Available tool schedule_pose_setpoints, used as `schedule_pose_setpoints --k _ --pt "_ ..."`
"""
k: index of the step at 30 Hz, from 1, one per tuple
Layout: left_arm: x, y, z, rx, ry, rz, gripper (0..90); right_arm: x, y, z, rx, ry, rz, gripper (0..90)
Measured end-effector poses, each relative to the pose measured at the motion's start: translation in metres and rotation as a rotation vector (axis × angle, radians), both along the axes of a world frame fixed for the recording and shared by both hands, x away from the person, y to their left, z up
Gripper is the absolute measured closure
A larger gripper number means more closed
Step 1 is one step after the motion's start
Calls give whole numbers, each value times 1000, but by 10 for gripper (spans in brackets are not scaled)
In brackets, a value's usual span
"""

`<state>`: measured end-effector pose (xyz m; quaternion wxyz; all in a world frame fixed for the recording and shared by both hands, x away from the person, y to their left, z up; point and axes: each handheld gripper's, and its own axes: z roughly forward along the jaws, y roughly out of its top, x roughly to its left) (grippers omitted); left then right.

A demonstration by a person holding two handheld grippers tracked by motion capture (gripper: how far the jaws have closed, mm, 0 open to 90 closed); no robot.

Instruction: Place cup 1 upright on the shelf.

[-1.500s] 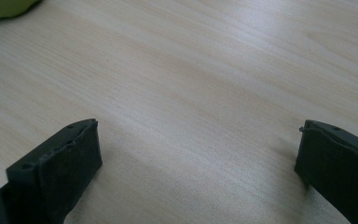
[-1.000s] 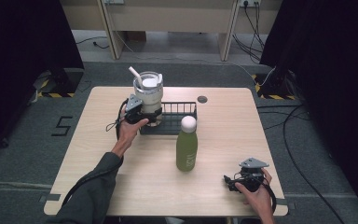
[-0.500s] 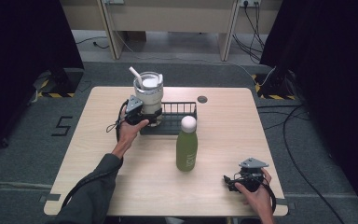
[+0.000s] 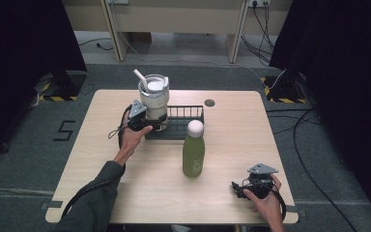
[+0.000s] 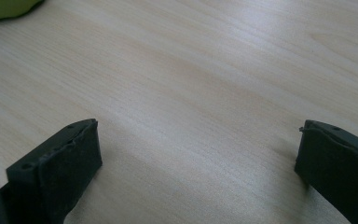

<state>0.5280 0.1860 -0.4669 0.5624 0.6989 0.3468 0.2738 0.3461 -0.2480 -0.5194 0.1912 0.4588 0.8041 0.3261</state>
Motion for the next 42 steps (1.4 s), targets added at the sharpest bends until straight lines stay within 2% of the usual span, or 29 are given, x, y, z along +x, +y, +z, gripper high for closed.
schedule_pose_setpoints --k 13,16,36,42 --pt "-4 2 2 14 11 1 104 0 0 0 0 0 0 3" --pt "-4 2 4 35 7 -5 103 0 0 0 -1 1 1 3" --pt "-5 10 5 11 22 -48 104 0 0 0 1 2 0 3" --pt "-7 10 6 19 25 -36 103 0 0 0 0 6 -1 3"
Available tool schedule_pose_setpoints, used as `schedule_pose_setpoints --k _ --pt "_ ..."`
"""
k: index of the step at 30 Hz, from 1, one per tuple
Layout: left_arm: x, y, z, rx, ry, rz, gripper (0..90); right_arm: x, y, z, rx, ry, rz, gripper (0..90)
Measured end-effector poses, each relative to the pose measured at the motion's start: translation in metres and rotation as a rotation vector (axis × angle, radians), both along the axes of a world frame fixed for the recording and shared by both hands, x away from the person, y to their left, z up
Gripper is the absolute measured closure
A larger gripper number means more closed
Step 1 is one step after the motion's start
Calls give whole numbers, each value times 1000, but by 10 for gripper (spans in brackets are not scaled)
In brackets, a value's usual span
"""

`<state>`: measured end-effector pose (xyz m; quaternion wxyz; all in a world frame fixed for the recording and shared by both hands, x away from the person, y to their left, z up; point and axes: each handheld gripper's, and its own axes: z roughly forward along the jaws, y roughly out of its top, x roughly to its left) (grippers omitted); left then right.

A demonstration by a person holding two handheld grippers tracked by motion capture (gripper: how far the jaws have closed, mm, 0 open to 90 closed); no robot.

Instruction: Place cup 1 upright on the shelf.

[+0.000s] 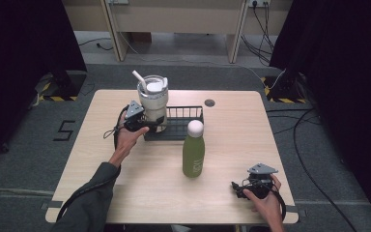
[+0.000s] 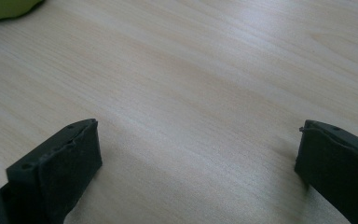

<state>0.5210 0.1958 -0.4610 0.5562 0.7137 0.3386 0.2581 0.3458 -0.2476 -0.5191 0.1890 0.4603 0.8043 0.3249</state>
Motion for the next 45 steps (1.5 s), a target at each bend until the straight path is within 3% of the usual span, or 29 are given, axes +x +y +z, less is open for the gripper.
schedule_pose_setpoints --k 7,13,23,45 --pt "-1 6 2 -5 7 -28 106 0 0 0 0 -5 0 3" --pt "-6 10 3 -11 -1 -28 119 0 1 0 -1 -6 1 3" --pt "-13 17 1 -20 24 -20 146 1 1 -1 -2 -9 5 3" --pt "-47 28 8 -28 32 -51 146 1 1 -1 -3 -10 6 3"
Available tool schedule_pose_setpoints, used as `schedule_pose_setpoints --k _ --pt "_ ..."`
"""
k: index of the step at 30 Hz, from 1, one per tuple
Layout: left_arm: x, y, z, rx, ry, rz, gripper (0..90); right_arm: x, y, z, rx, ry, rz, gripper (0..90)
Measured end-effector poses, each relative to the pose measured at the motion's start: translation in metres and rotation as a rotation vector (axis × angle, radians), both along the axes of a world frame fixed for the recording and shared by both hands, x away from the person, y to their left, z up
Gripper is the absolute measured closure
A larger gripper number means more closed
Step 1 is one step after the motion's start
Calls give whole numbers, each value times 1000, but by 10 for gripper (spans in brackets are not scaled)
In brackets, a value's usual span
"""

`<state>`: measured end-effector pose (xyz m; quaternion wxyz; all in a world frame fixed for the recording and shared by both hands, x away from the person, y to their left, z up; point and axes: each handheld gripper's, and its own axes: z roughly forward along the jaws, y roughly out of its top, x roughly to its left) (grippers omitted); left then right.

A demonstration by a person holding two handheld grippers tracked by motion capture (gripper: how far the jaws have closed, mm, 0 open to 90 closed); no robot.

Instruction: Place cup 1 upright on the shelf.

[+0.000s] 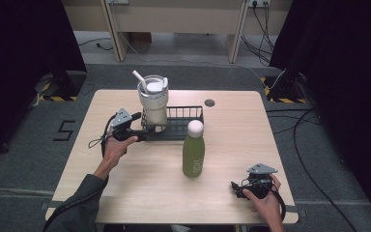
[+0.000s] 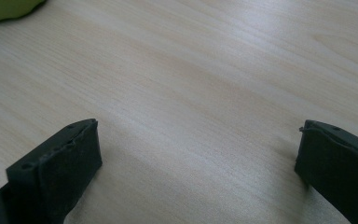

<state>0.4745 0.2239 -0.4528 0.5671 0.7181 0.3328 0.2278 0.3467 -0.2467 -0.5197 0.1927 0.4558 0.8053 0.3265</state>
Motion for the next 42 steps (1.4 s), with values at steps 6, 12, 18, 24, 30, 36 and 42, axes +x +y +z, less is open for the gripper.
schedule_pose_setpoints --k 6,12,18,24,30,36,42 --pt "-13 5 1 -15 17 -9 147 0 0 0 0 0 1 3" --pt "-28 11 1 -19 22 -18 147 0 0 0 0 -4 2 3" --pt "-43 19 1 -15 23 -25 147 0 1 0 5 3 -3 3" --pt "-54 26 -2 -37 42 -25 146 0 1 0 4 3 -3 3" --pt "-63 26 -5 -28 43 -39 147 0 1 0 4 3 -2 3" --pt "-72 27 -9 -29 54 -50 146 0 1 0 3 2 -1 3" --pt "-79 28 -12 -22 58 -54 147 0 1 0 2 -1 1 3"
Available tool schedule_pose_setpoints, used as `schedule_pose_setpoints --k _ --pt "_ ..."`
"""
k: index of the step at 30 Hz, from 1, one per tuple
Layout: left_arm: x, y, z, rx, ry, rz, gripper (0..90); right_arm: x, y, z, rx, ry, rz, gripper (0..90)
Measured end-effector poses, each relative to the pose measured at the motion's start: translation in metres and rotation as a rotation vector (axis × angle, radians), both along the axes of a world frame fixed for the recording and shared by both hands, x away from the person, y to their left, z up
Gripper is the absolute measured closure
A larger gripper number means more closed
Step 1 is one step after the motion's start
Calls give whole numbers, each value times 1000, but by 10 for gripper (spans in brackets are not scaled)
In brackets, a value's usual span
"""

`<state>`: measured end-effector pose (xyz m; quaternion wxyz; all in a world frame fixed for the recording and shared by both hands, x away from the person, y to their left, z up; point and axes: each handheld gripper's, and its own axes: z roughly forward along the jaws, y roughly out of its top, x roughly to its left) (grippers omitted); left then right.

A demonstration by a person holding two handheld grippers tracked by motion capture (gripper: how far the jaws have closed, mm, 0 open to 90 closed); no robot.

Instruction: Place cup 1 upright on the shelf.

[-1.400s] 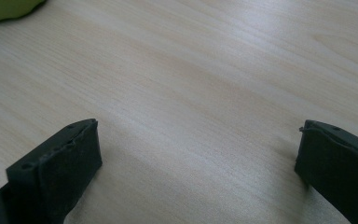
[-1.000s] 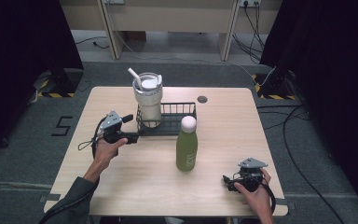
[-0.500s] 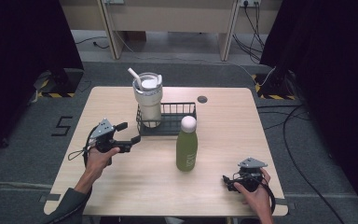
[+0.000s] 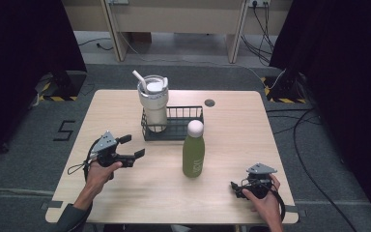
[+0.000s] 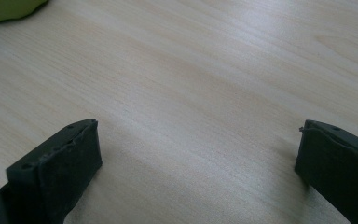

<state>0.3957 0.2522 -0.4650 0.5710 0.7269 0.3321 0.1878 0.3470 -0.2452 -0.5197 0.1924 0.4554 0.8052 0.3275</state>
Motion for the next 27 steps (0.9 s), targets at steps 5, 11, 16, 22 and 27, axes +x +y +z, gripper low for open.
schedule_pose_setpoints --k 5,11,16,22,27 --pt "-4 2 -1 20 -2 2 147 0 0 0 2 1 -1 3" --pt "-12 3 0 27 -4 -7 147 0 0 0 2 0 -1 4" --pt "-19 3 -1 30 -5 -15 147 0 0 0 3 1 0 3" --pt "-25 2 -4 29 -2 -22 147 0 1 0 5 3 -2 3" --pt "-31 0 -4 42 -10 -29 146 0 1 0 4 4 -3 3"
